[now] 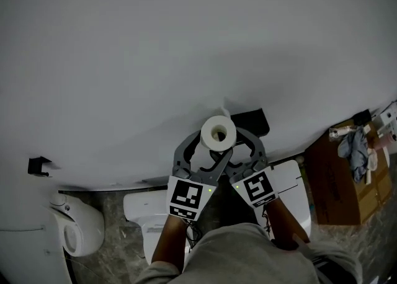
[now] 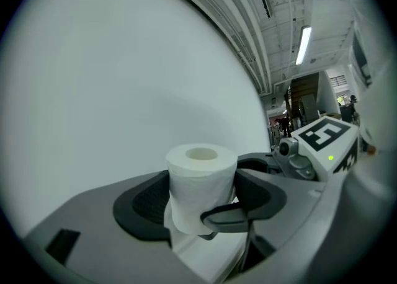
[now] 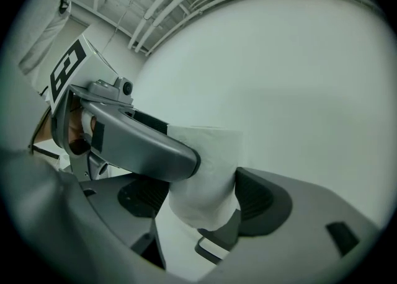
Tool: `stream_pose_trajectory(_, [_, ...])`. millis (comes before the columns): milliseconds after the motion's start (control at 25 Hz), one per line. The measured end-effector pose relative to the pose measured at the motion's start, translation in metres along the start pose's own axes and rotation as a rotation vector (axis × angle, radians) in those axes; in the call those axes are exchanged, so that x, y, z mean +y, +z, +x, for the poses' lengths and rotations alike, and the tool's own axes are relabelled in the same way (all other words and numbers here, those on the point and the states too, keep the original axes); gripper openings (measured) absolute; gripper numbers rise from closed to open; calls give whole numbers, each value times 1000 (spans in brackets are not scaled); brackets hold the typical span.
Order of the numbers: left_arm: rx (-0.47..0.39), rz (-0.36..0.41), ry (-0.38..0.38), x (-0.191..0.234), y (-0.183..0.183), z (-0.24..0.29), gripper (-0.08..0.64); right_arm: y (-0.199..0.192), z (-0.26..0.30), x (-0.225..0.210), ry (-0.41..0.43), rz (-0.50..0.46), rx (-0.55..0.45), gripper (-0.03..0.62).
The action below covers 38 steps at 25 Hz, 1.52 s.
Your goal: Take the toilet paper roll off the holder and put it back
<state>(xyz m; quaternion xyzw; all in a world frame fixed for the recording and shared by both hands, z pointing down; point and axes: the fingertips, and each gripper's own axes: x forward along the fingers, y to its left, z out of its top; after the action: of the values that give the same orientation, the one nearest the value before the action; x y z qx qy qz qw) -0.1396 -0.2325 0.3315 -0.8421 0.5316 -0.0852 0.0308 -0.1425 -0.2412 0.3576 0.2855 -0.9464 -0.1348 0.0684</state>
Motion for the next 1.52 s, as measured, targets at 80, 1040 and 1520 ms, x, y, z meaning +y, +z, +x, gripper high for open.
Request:
stream_pose_trajectory(80, [2, -16, 42, 9, -5, -17, 337, 4, 7, 18, 42, -6, -6, 334])
stream_pose_trajectory(1040, [-65, -105, 222, 15, -37, -161, 336, 33, -7, 163, 213, -113, 16, 334])
stream_pose_trajectory(1520, [-116, -159, 100, -49, -45, -171, 337, 10, -71, 173, 86, -99, 91, 334])
